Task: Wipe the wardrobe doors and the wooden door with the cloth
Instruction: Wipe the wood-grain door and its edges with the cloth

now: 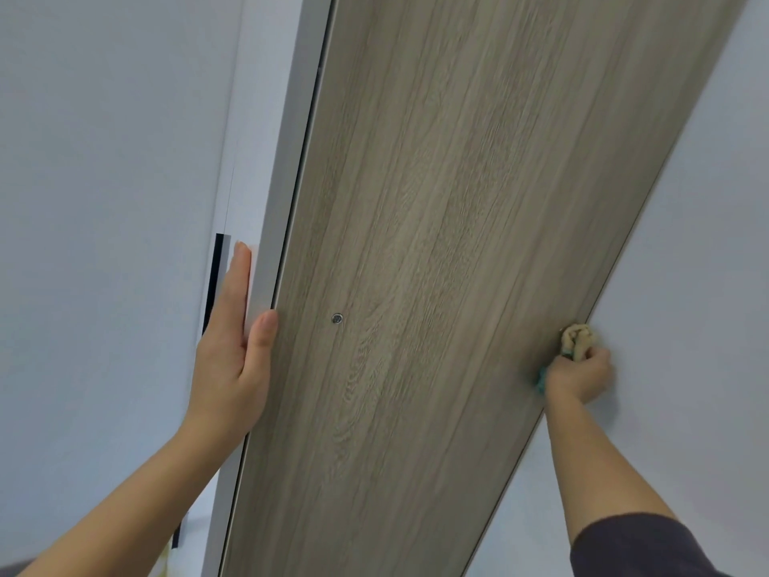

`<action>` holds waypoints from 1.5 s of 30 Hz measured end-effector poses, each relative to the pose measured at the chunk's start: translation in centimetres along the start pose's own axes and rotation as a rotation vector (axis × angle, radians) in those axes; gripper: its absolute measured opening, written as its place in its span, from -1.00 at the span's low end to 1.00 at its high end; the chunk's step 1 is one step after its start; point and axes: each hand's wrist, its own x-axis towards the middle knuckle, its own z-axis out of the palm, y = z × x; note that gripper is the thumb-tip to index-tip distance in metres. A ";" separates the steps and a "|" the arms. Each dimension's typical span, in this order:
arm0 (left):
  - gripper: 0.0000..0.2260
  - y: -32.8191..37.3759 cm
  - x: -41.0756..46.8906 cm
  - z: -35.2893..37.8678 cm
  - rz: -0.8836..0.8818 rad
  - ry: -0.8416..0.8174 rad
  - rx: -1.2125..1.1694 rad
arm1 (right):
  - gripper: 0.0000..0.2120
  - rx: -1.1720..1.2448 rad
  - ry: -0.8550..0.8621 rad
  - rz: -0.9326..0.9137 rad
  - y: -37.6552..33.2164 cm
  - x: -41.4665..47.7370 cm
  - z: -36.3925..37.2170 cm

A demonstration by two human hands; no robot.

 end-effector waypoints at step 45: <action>-0.46 -3.8 -4.8 -1.4 -0.101 -0.111 0.009 | -0.76 0.345 -0.146 -0.323 -1.1 -22.1 -2.4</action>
